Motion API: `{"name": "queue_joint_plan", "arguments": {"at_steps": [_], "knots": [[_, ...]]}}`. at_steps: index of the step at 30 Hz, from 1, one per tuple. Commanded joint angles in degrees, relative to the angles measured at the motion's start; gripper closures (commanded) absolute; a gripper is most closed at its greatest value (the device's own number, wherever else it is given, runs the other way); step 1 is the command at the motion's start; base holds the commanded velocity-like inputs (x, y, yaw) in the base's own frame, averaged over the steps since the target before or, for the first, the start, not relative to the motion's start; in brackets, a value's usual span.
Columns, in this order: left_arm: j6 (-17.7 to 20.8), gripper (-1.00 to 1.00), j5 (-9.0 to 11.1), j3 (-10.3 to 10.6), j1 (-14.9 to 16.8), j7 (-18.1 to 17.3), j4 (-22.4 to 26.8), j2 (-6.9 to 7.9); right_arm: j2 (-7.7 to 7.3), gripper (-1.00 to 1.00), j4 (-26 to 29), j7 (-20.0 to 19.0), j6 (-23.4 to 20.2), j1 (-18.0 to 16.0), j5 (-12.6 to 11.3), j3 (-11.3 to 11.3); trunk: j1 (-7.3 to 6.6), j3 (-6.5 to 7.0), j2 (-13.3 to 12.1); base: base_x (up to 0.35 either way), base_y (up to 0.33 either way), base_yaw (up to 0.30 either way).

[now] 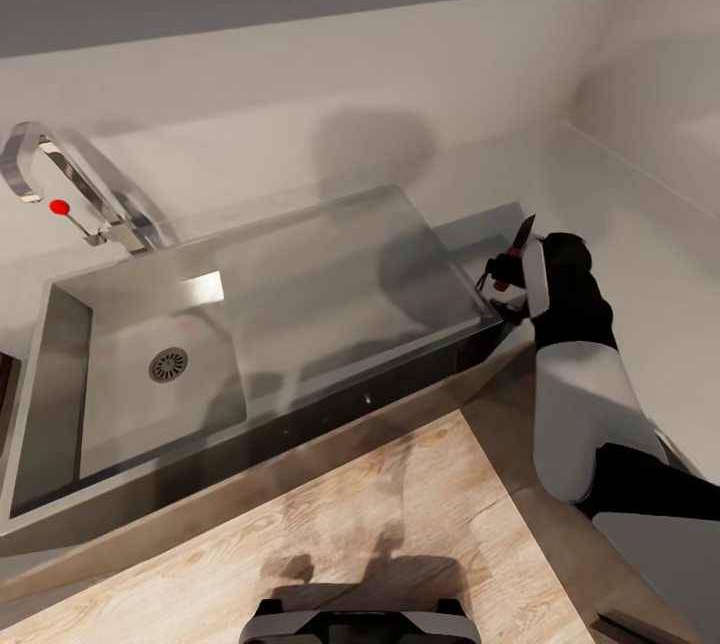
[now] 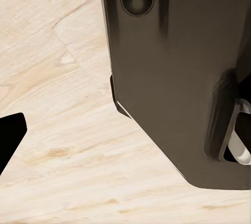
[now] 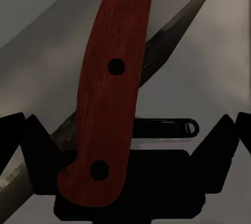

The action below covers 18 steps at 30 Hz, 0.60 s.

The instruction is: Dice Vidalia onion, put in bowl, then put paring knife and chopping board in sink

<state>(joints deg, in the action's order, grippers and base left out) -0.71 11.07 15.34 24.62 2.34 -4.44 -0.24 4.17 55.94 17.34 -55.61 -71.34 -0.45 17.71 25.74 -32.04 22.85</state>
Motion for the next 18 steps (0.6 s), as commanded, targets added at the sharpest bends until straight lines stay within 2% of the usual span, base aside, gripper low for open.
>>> {"name": "queue_joint_plan", "arguments": {"at_steps": [1, 13, 14, 18], "knots": [[-0.1, -1.00, 0.5, 0.5, 0.1, 0.0, -0.1, -0.03, -0.12, -1.00, -0.3, -0.1, -0.5, 0.1, -0.4, 0.2, 0.04, -0.08, 0.1, 0.000, 0.000, 0.000], [-0.1, -1.00, 0.5, 0.5, 0.1, 0.0, -0.1, -0.02, -0.30, -1.00, 0.0, 0.0, -0.6, 0.2, -0.4, 0.3, 0.04, -0.08, 0.1, 0.000, 0.000, 0.000], [-0.1, -1.00, 0.5, 0.5, 0.1, 0.0, -0.1, -0.02, -0.30, 1.00, 0.0, -0.1, -0.6, 0.2, -0.4, 0.3, 0.04, -0.08, 0.1, 0.000, 0.000, 0.000], [-0.1, -1.00, 0.5, 0.5, 0.1, 0.0, -0.1, -0.02, -0.21, 1.00, 0.8, 0.0, -0.6, 0.2, -0.4, -0.1, 0.04, -0.08, 0.1, 0.000, 0.000, 0.000]]}}
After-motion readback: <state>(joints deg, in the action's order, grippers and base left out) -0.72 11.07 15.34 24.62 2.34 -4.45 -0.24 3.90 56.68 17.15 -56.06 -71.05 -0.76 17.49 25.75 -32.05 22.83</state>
